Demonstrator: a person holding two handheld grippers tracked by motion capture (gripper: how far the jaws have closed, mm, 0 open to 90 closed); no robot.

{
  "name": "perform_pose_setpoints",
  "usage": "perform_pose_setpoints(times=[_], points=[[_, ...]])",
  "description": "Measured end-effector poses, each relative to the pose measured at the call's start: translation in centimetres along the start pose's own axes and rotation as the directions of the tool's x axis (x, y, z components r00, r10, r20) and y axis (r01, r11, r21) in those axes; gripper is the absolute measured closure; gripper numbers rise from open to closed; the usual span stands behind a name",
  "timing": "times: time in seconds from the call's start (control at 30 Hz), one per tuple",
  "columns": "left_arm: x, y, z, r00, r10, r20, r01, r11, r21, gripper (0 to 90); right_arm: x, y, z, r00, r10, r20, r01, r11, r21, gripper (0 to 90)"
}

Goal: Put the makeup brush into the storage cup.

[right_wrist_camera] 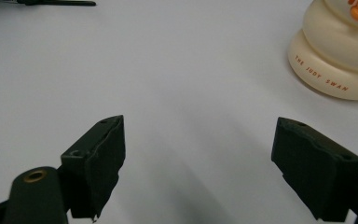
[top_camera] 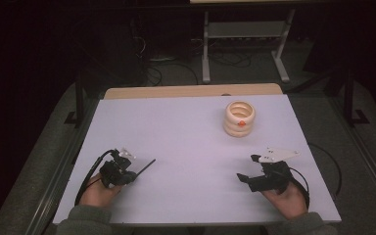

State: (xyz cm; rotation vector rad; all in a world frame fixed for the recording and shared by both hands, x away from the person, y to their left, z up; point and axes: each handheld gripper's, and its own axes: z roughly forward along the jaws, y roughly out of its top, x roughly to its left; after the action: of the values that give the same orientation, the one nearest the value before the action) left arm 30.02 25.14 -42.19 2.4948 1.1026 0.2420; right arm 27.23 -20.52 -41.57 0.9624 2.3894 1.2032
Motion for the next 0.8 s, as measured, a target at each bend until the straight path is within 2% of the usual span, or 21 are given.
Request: perform_pose_setpoints(times=[0.33, 0.43, 0.67, 0.8], points=[[-0.18, 0.69, 0.19, 0.9999, -0.012, -0.009, 0.012, 0.9987, 0.050, 84.7, 0.08, 0.05, 0.04, 0.9999, -0.009, -0.005, 0.009, 1.000, 0.001, 16.6], [-0.14, 0.92, 0.20, 0.9999, -0.001, -0.012, 0.002, 0.9976, 0.069, 85.8, 0.09, 0.04, 0.04, 0.9999, -0.009, -0.005, 0.009, 1.000, 0.000, 16.5], [0.03, 0.38, 0.03, 0.9998, 0.020, -0.001, -0.020, 0.9995, 0.025, 86.2, 0.09, 0.03, -0.01, 0.9999, -0.010, -0.004, 0.010, 1.000, 0.000, 16.5], [-0.02, 0.47, -0.10, 0.9991, 0.037, -0.019, -0.037, 0.9991, 0.021, 86.2, -0.01, 0.00, 0.02, 1.0000, -0.004, 0.000, 0.004, 1.000, 0.004, 16.5]])
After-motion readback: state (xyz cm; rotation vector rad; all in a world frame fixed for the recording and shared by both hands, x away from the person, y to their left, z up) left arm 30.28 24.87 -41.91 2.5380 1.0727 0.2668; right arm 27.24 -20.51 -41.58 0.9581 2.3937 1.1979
